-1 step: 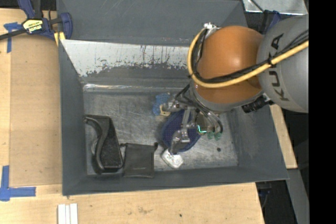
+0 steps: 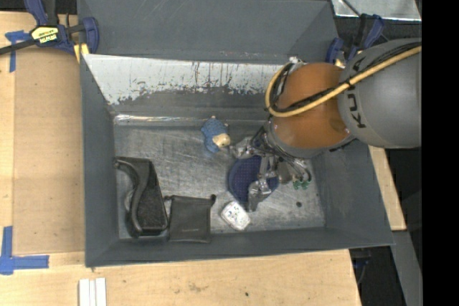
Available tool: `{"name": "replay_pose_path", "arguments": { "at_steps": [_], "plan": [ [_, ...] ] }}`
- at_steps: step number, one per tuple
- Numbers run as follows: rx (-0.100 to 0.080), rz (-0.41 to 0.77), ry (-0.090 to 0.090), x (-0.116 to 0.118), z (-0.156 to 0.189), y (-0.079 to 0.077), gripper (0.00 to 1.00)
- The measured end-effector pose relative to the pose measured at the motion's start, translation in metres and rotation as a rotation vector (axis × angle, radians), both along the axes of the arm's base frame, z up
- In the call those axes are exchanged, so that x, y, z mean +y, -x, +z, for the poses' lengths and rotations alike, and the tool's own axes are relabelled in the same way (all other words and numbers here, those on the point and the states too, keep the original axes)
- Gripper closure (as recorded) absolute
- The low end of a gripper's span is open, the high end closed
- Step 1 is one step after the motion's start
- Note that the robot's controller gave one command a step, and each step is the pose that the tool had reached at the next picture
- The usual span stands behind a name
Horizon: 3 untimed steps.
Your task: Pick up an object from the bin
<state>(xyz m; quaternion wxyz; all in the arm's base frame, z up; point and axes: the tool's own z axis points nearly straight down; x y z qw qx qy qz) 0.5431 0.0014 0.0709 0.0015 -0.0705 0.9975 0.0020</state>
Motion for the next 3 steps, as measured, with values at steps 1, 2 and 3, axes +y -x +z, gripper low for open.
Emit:
{"name": "replay_pose_path", "arguments": {
  "at_steps": [1, 2, 3],
  "plan": [
    [0.001, -0.001, 0.002, 0.0009, 0.0030, -0.0012, 0.00],
    [-0.001, -0.003, 0.002, 0.0011, 0.0049, -0.0022, 0.00],
    [-0.003, -0.005, 0.002, 0.0012, 0.0060, -0.0031, 0.00]
  ]
}}
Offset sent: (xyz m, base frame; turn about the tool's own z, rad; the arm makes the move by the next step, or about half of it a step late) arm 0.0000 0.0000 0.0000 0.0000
